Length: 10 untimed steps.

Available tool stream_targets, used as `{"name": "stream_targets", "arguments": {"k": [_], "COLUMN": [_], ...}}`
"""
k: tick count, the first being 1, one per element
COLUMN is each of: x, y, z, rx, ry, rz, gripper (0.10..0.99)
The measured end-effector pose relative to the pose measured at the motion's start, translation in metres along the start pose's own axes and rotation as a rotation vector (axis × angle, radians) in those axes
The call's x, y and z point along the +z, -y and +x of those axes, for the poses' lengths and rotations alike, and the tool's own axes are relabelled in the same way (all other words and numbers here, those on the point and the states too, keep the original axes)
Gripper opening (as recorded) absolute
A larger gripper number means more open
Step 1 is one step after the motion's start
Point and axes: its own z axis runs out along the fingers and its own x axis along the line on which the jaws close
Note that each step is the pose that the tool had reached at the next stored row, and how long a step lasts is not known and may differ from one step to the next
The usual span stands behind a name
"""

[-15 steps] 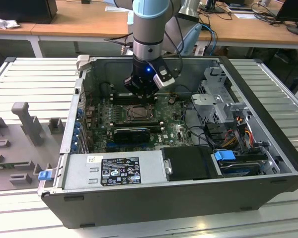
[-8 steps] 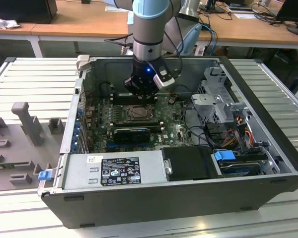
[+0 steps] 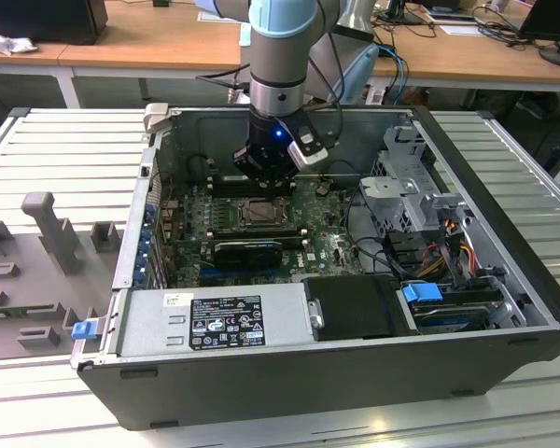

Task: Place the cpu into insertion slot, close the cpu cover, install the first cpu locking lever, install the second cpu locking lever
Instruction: 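Install the first cpu locking lever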

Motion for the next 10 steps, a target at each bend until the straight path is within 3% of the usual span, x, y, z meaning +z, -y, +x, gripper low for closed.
{"name": "stream_targets", "arguments": {"k": [4, 7, 10], "x": [-0.0017, -0.0173, -0.0199], "y": [-0.0005, -0.0009, 0.0002], "z": [-0.0003, -0.0003, -0.0003], "rx": [-0.001, -0.001, -0.001], "ry": [0.0014, 0.0004, 0.0003], "rz": [-0.005, -0.004, -0.004], "gripper": [0.106, 0.106, 0.106]}}
